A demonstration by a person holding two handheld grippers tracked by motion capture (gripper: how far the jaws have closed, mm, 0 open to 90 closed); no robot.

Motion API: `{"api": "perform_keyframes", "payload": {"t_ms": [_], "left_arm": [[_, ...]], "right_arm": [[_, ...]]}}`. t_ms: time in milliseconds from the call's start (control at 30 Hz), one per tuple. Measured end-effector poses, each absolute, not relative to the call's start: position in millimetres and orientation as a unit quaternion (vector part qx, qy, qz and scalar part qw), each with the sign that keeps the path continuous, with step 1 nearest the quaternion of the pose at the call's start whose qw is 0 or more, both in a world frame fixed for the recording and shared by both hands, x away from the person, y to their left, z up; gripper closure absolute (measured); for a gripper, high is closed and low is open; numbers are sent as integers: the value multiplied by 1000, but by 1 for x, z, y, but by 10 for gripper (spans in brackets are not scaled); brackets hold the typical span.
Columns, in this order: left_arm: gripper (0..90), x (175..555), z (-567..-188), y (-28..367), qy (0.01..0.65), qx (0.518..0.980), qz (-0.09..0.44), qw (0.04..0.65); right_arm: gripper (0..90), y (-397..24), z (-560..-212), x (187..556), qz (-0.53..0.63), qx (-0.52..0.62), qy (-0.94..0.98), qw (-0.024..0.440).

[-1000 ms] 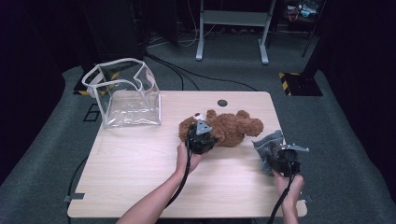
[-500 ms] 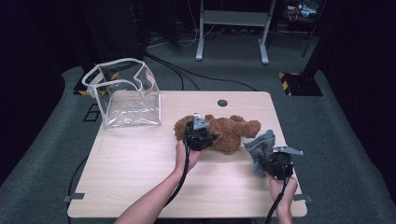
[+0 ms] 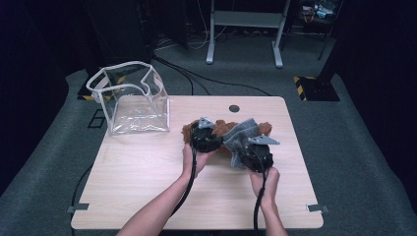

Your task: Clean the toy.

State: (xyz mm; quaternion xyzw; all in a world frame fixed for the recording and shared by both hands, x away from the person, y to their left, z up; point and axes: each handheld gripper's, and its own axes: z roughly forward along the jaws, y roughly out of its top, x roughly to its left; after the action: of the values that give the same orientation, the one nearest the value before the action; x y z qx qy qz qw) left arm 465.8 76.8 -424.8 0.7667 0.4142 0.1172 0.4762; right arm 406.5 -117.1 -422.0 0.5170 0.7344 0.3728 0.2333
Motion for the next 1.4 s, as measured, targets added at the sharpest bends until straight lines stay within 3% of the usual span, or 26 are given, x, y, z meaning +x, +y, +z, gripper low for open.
{"api": "perform_keyframes", "payload": {"t_ms": [300, 767, 967, 1167, 1400], "left_arm": [[704, 468, -427, 75, 408, 775, 118, 468], [706, 469, -431, 80, 406, 775, 117, 470], [705, 468, -432, 79, 406, 774, 113, 472], [705, 467, -432, 80, 405, 776, 108, 471], [705, 467, -433, 81, 403, 776, 105, 473]], "right_arm": [[697, -94, -434, 440, 344, 525, 743, 233], [703, -157, -442, 445, 339, 595, 695, 221], [704, -132, -425, 432, 375, 543, 718, 220], [703, -96, -424, 443, 360, 512, 751, 212], [707, -101, -428, 451, 353, 525, 748, 201]]}}
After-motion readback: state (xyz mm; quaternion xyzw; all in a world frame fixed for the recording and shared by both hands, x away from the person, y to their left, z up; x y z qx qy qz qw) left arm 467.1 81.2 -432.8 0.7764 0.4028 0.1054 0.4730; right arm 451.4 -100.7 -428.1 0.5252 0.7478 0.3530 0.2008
